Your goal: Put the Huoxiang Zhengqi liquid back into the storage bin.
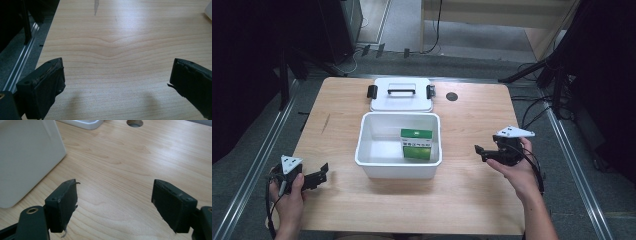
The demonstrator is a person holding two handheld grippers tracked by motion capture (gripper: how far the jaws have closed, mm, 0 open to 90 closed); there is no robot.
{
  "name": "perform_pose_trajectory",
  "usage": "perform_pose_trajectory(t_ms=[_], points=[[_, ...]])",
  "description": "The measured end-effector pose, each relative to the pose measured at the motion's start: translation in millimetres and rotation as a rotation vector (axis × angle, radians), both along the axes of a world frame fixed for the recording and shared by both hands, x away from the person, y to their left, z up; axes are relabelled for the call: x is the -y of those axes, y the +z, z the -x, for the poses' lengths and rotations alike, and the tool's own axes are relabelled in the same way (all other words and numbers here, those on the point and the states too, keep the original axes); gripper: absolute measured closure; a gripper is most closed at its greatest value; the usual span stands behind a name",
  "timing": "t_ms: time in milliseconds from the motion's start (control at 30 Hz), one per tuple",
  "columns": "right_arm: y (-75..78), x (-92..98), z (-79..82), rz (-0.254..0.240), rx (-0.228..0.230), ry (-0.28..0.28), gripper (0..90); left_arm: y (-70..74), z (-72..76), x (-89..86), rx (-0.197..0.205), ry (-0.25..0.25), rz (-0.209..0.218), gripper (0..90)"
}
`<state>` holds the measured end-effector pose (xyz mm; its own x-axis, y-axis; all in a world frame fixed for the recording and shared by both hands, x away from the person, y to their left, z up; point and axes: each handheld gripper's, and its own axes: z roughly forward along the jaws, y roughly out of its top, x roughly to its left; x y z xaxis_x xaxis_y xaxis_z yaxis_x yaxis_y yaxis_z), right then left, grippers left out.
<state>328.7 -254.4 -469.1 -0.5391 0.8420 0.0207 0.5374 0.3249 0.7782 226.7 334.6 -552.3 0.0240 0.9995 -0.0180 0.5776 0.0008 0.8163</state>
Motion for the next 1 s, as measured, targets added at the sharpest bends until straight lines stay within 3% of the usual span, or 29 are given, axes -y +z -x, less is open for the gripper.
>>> perform_pose_trajectory(t_ms=[267,800,1000], points=[[-24.2,19.1,15.3,-0.042,0.023,-0.048,20.2,-0.1,0.0,0.4,0.0,0.001,-0.001,0.5],[-60.7,61.5,52.1,-0.126,0.015,-0.128,16.1,0.1,0.3,1.0,0.001,0.002,-0.007,0.5],[-68.2,74.2,68.5,-0.116,0.023,-0.152,14.6,0.1,0.3,1.3,0.001,0.003,-0.009,0.5]])
